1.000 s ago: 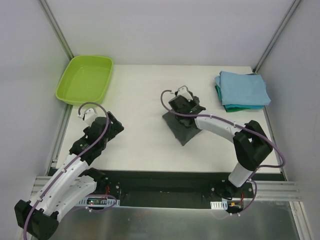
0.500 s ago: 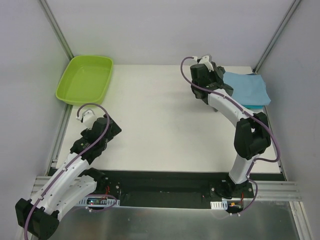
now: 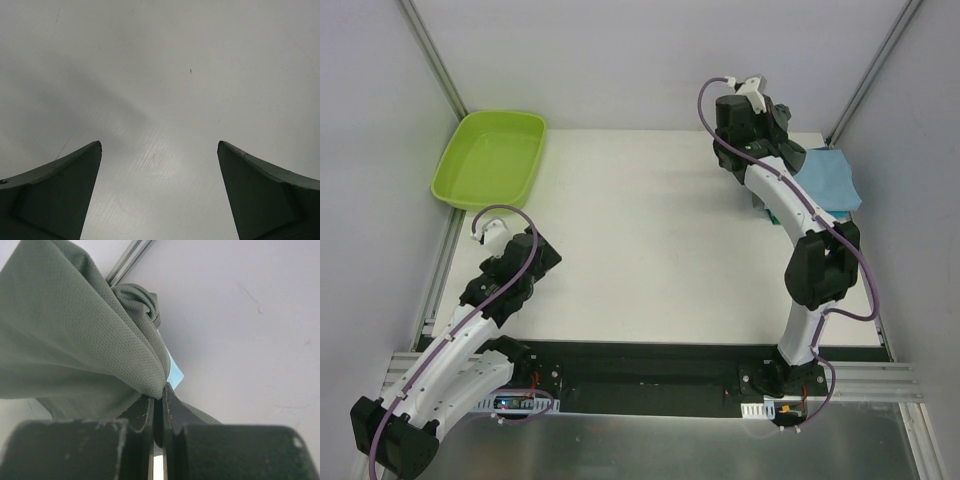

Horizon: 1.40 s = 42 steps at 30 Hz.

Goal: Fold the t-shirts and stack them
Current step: Put the neatly folded tshirt into the corner of the board with the left arm

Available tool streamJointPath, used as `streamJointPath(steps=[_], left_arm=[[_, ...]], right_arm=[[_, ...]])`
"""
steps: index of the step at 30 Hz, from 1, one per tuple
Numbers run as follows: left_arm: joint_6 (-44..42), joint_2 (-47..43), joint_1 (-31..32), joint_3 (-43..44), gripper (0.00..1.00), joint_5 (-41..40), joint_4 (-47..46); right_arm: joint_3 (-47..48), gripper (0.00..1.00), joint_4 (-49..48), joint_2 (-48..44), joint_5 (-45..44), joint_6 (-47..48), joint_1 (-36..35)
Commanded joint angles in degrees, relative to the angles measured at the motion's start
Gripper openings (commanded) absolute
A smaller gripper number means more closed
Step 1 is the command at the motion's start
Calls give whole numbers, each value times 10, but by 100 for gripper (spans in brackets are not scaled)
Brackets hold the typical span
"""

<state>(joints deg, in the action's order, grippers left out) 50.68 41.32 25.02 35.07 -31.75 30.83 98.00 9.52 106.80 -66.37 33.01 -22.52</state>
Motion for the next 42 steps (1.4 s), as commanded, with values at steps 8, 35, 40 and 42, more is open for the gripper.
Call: streamJointPath(steps=[8, 35, 40, 42], left_arm=[[15, -3, -8, 25, 99, -14, 12], [10, 39, -9, 42, 99, -9, 12], [-15, 46, -9, 60, 99, 13, 12], [-27, 48, -10, 67, 99, 25, 12]], right_arm=[[83, 1, 195, 14, 55, -182, 66], [109, 77, 203, 99, 259, -219, 273], [182, 96, 253, 95, 255, -225, 308], [177, 96, 261, 67, 273, -223, 310]])
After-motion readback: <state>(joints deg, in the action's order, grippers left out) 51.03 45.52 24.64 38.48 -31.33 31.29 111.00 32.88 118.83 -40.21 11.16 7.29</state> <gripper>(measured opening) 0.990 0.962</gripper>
